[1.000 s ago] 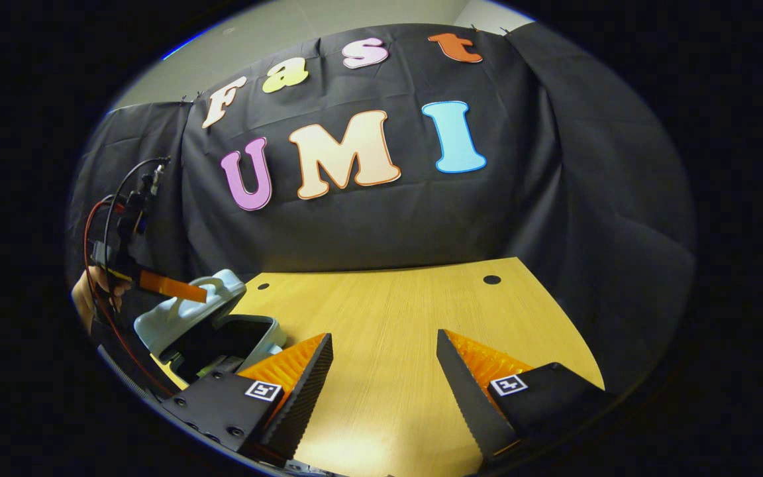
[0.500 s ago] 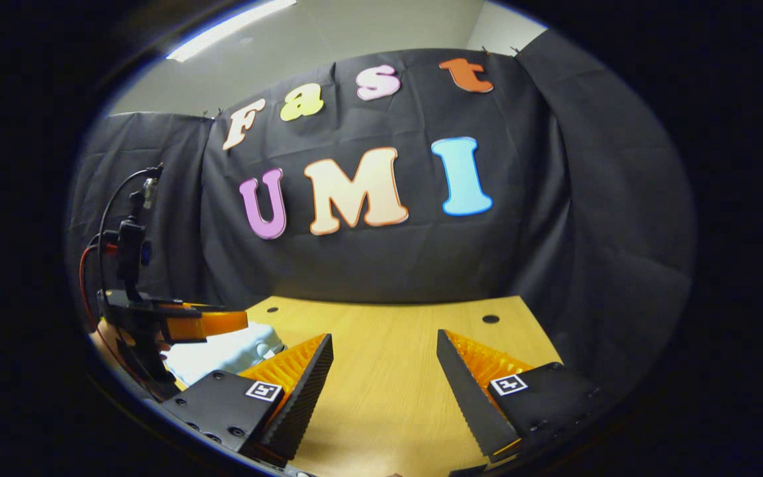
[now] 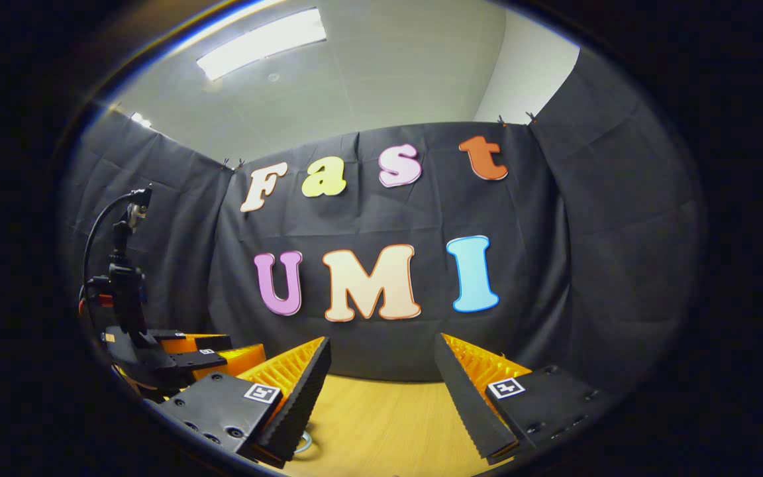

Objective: First open the suitcase, pack the skin care products into it, and then close the suitcase.

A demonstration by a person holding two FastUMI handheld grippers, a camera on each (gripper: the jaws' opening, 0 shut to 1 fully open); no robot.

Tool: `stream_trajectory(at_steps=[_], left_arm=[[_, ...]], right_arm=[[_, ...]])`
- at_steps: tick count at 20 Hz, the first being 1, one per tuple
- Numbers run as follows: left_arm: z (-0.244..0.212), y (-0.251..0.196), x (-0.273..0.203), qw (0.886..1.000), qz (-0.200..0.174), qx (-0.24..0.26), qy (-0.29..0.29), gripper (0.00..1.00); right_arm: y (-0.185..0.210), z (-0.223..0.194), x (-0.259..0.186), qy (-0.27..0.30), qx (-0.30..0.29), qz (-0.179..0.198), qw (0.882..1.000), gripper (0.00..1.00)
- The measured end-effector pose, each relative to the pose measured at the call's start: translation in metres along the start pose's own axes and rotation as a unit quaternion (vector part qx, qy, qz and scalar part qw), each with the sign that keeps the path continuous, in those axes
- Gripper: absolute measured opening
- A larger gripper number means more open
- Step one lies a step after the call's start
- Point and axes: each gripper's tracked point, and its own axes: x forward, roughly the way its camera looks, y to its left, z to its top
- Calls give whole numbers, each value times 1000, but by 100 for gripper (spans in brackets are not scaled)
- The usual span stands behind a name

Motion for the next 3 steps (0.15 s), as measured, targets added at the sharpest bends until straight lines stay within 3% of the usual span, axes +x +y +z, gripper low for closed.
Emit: stream_trajectory(at_steps=[3], left_arm=[[11,13,-7,1000,-2,4,-18,89]], right_arm=[[5,11,-10,-21,-19,-8,1000,97]])
